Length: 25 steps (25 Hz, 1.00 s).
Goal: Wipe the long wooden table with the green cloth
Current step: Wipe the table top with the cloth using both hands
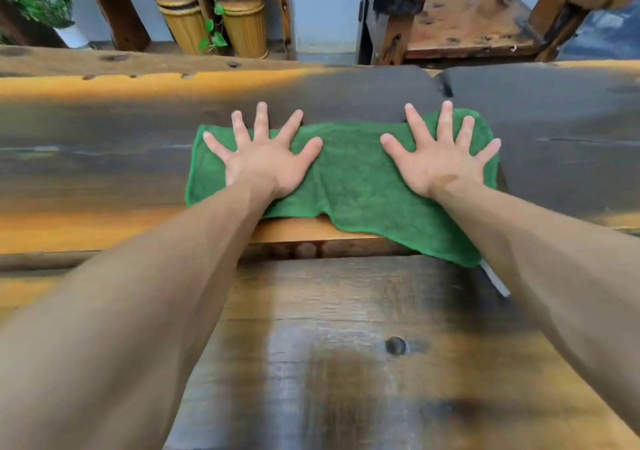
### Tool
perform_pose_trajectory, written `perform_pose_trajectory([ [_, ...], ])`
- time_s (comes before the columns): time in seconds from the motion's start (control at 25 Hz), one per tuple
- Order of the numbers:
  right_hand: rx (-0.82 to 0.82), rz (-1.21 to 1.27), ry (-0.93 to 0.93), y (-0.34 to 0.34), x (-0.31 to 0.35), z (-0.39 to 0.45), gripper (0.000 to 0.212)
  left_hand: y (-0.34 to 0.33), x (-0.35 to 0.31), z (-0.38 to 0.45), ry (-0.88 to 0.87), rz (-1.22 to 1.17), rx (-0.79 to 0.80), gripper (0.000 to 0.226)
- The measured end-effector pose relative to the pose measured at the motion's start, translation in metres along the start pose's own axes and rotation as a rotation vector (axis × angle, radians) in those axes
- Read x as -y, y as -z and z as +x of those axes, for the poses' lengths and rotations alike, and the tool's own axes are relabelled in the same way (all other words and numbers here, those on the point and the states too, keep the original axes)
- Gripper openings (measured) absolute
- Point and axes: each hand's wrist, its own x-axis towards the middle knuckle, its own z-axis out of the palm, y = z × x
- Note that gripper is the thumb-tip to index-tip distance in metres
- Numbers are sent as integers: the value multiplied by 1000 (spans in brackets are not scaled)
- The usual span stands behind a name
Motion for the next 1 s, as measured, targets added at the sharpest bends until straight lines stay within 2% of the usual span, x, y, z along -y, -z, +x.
perform_pose_trajectory([
  [0.28, -3, 57, -68, 15, 24, 107, 75, 11, -33, 103, 81, -19, -37, 73],
  [0.44, -76, 67, -67, 17, 28, 121, 73, 11, -36, 122, 100, -20, -150, 71],
  [0.48, -128, 64, -64, 15, 28, 118, 72, 8, -37, 116, 75, 44, -240, 61],
  [0.56, -351, 38, -47, 11, 26, 107, 59, 6, -44, 100, -64, 165, -449, 24],
  [0.6, -403, 40, -25, 10, 25, 100, 51, 8, -46, 92, -94, 142, -483, 17],
  [0.68, -368, 57, 45, 7, 20, 82, 52, 7, -43, 73, -59, 44, -411, 32],
  [0.8, -205, 6, 126, 0, 2, 51, 64, -3, -36, 36, -64, -52, -243, 61],
  [0.88, -75, -26, 169, 0, -14, 20, 67, -10, -28, 2, -100, 6, -113, 66],
  [1.0, -12, -32, 188, -2, -30, -37, 72, -8, -22, -48, -124, 1, -13, 70],
])
